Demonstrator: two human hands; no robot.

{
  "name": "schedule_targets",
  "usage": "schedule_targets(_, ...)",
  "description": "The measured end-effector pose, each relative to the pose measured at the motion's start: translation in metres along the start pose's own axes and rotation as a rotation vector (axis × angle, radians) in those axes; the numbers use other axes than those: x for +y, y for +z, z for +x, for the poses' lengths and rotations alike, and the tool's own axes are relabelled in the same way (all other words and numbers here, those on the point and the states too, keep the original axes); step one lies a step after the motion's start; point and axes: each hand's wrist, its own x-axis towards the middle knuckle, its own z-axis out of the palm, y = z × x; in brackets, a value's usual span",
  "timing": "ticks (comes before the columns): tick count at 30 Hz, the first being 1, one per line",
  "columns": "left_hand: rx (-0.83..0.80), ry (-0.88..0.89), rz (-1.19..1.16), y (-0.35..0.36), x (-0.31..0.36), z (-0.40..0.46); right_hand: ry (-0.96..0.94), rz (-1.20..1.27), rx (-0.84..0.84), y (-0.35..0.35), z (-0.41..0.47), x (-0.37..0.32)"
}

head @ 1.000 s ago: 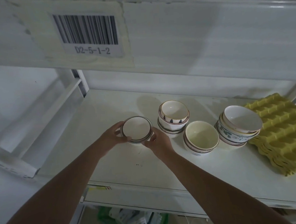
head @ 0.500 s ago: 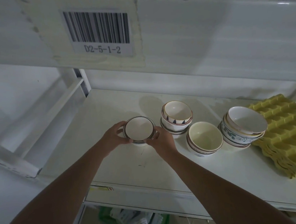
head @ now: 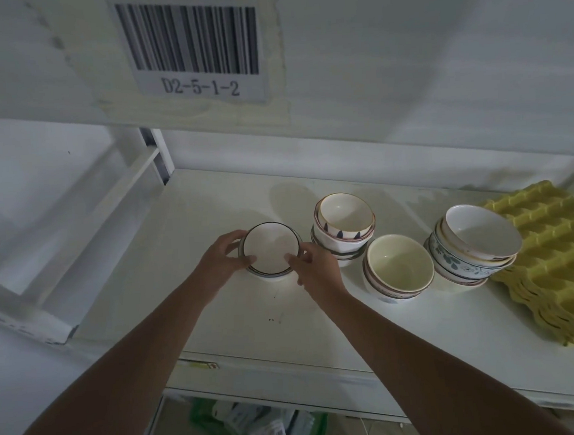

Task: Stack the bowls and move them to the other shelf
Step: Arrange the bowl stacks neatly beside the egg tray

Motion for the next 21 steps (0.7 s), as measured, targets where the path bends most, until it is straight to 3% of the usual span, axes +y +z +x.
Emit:
schedule_targets(6,0.167,0.007,0.208,0.012,0.015,0.01,0.062,-0.169,0.02,0.001,0.012,-0.022)
schedule_targets(9,0.161,-0.025,0.114,0.011,0.014,0.008,0.064,-0.203,0.042,0.003,0.011,-0.018)
schedule_targets(15,-0.007,-0.237,-0.201,0.009,0.014,0.005,0.054,-0.279,0.087,0.007,0.007,-0.018)
schedule_targets(19,-0.276,-0.071,-0.039,0.0,0.014,-0.002,0.049,-0.331,0.096,0.007,0.005,-0.023)
schedule_targets(21,-0.283,-0.136,-0.178,-0.001,0.018,-0.003,0.046,-0.312,0.09,0.006,0.006,-0.025)
